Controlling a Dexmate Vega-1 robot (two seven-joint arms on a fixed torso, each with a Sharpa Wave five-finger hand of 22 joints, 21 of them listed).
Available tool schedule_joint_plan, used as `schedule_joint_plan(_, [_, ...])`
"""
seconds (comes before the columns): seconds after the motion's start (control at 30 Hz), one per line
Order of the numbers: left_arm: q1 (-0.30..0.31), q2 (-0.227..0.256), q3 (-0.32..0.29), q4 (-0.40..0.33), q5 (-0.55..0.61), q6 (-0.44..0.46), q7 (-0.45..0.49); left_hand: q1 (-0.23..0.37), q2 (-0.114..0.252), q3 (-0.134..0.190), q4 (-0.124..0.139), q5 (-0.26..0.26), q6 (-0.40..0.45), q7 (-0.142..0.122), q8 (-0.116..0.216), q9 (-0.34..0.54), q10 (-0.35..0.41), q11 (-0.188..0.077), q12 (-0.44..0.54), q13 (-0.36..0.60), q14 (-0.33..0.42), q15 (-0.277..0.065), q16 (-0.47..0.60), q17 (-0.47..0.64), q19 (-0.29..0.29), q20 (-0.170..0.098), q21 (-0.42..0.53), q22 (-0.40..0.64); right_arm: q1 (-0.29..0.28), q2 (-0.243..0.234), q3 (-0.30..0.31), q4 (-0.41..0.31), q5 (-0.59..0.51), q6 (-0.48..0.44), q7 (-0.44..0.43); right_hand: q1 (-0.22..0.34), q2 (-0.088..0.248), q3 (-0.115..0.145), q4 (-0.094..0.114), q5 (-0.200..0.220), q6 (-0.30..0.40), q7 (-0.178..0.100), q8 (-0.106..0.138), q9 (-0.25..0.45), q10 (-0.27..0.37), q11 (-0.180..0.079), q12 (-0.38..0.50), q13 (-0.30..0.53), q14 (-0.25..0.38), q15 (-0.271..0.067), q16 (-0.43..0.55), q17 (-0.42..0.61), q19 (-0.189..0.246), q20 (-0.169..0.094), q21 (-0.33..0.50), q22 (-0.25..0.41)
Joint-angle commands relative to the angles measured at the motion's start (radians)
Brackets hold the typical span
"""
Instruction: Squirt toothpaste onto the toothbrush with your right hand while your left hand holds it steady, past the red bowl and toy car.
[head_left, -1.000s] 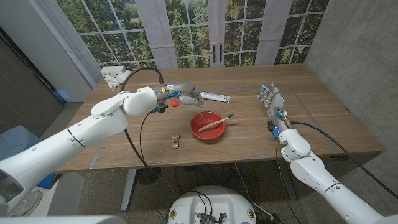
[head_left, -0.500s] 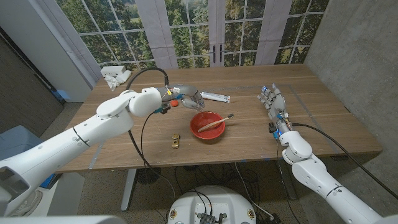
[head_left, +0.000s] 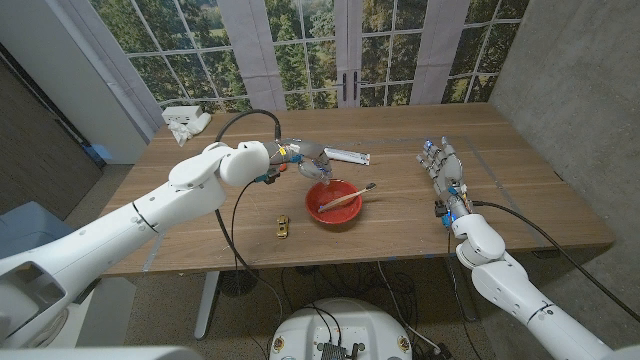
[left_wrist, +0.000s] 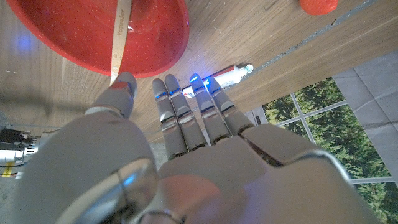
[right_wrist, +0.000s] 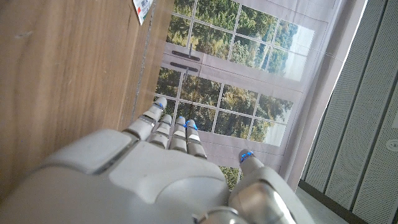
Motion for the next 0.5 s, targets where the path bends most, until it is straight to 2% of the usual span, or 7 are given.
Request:
schedule_joint_plan(0.03, [-0.043,-0.047,0.053,0.037,0.044,-0.007,-0.063,0.018,0.007,-0.011,0.001,-0.002,-0.013,-0.012,-0.006,0.003,-0.019,-0.006,-0.005,0.006,-0.038,-0.132,-0.019,-0.004,-0.021,0.002,-0.01,0.001,-0.017,0.0,0.012,0.004,0.013,0.014,0.005,0.001,0.026,-0.004,-0.002,0.002,0.009,-0.005,0.007,0.004,0.009,-0.001,0.004,0.001,0.004,0.007,0.004,-0.001,0.004,0.004,0.003,0.002])
schedule_joint_plan(0.17, [-0.055,-0.06,0.065,0.049,0.053,-0.003,-0.081,0.021,0.008,-0.018,0.002,-0.001,-0.023,-0.021,-0.011,0.003,-0.029,-0.01,-0.01,0.007,-0.058,-0.124,-0.03,-0.007,-0.032,0.001,-0.017,0.001,-0.02,0.002,0.016,0.008,0.019,0.018,0.008,0.001,0.025,-0.004,-0.002,0.001,0.01,-0.004,0.007,0.004,0.009,0.0,0.004,0.001,0.006,0.007,0.005,-0.001,0.005,0.003,0.004,0.002])
schedule_joint_plan(0.27, [-0.063,-0.068,0.073,0.056,0.058,-0.004,-0.093,0.023,0.011,-0.03,0.004,-0.001,-0.034,-0.031,-0.015,0.004,-0.039,-0.015,-0.016,0.008,-0.086,-0.115,-0.044,-0.013,-0.062,0.005,-0.032,0.0,-0.021,0.003,0.016,0.016,0.019,0.026,0.014,0.001,0.025,-0.004,-0.002,0.001,0.011,-0.004,0.007,0.004,0.01,0.0,0.004,0.001,0.006,0.008,0.005,-0.001,0.005,0.005,0.004,0.002])
schedule_joint_plan(0.47, [-0.09,-0.09,0.095,0.083,0.06,-0.006,-0.13,0.024,0.013,-0.04,0.006,-0.001,-0.042,-0.036,-0.019,0.004,-0.053,-0.019,-0.026,0.007,-0.112,-0.101,-0.057,-0.019,-0.076,0.009,-0.043,-0.002,-0.024,0.009,0.019,0.029,0.024,0.041,0.02,0.001,0.024,-0.004,-0.003,0.001,0.012,-0.005,0.007,0.004,0.01,0.0,0.004,0.001,0.007,0.008,0.005,-0.002,0.006,0.005,0.004,0.002])
schedule_joint_plan(0.5, [-0.097,-0.091,0.097,0.098,0.047,-0.035,-0.127,0.024,0.013,-0.041,0.006,-0.001,-0.043,-0.035,-0.019,0.004,-0.059,-0.017,-0.028,0.007,-0.115,-0.1,-0.058,-0.019,-0.076,0.009,-0.044,-0.002,-0.024,0.011,0.02,0.029,0.026,0.042,0.019,0.001,0.024,-0.004,-0.003,0.001,0.011,-0.005,0.007,0.004,0.01,0.001,0.004,0.001,0.008,0.009,0.005,-0.002,0.006,0.006,0.004,0.002])
